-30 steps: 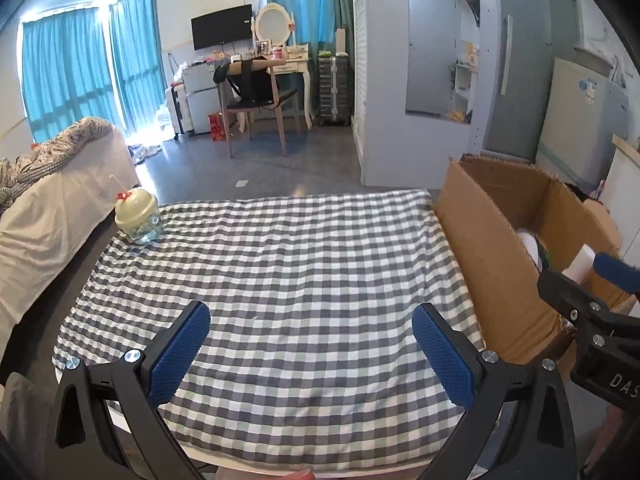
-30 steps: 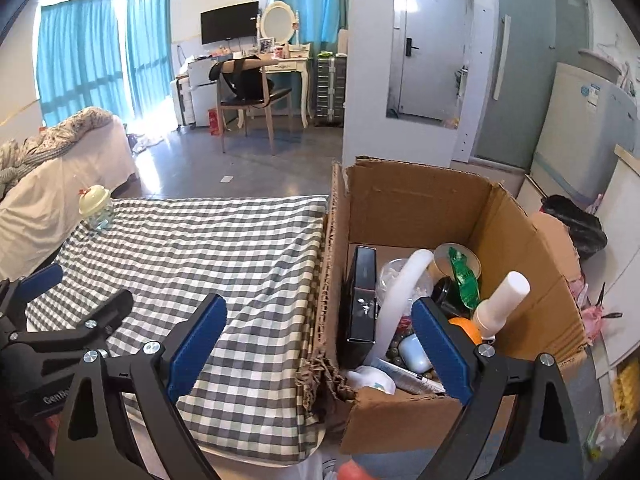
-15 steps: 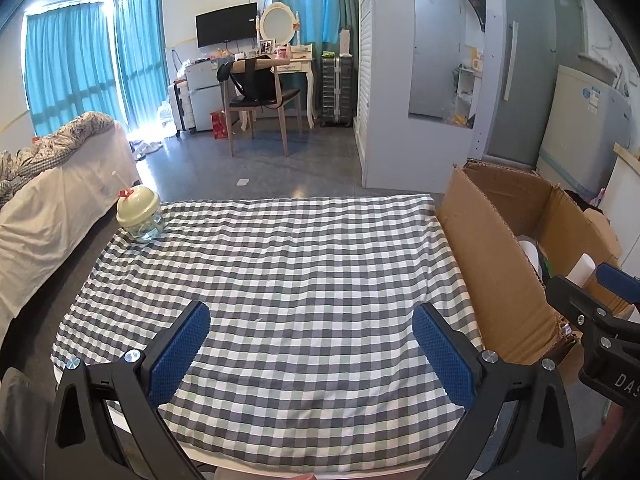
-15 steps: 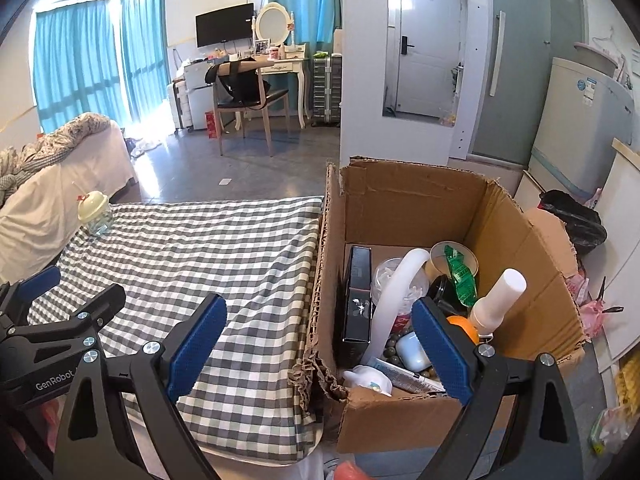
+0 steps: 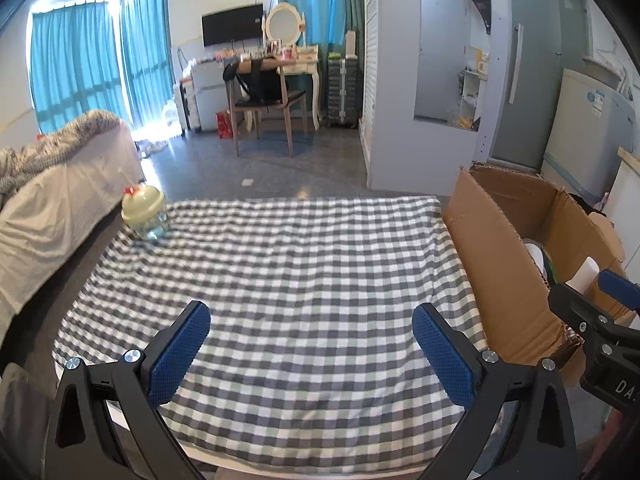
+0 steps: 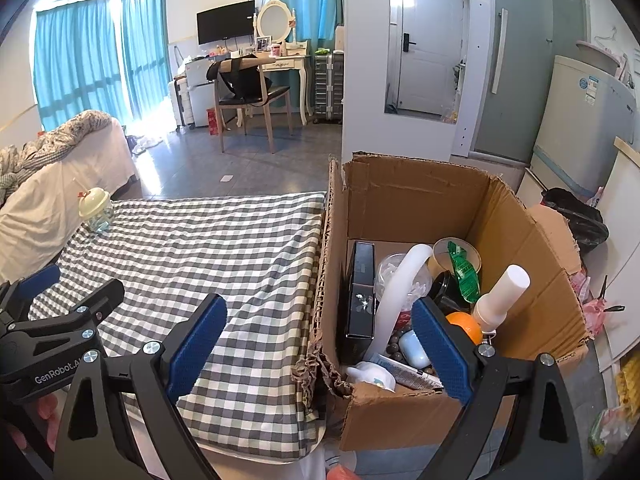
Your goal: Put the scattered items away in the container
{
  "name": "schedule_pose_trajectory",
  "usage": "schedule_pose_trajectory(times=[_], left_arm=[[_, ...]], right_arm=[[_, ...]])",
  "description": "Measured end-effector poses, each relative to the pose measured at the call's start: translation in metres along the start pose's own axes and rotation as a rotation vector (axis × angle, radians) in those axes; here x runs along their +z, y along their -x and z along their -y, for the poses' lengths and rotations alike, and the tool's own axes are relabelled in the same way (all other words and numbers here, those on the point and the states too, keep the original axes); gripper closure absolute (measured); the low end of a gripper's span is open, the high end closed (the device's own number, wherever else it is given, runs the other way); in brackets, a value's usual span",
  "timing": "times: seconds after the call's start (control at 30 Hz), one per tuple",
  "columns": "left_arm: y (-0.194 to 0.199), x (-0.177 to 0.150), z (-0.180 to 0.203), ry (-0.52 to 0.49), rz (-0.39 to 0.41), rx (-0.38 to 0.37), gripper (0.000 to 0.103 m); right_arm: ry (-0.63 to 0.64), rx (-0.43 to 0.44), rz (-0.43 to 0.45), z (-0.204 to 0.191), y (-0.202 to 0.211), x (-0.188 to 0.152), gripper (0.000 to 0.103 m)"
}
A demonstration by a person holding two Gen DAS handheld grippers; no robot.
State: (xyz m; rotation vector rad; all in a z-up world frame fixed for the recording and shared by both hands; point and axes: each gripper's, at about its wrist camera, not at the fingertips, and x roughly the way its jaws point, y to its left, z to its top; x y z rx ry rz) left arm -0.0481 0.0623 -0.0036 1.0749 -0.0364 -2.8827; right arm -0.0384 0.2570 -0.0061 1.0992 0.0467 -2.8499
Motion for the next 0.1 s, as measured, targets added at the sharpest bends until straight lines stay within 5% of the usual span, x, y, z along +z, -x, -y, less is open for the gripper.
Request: schedule_pose_trajectory(times=[0.1], left_arm=[[0.0009, 0.0003, 0.0005, -0.006, 0.003, -0.007, 0.000]], right_arm=[[-0.005, 0.002, -0.002, 0.0006, -0.0003, -0.0007, 0.009]])
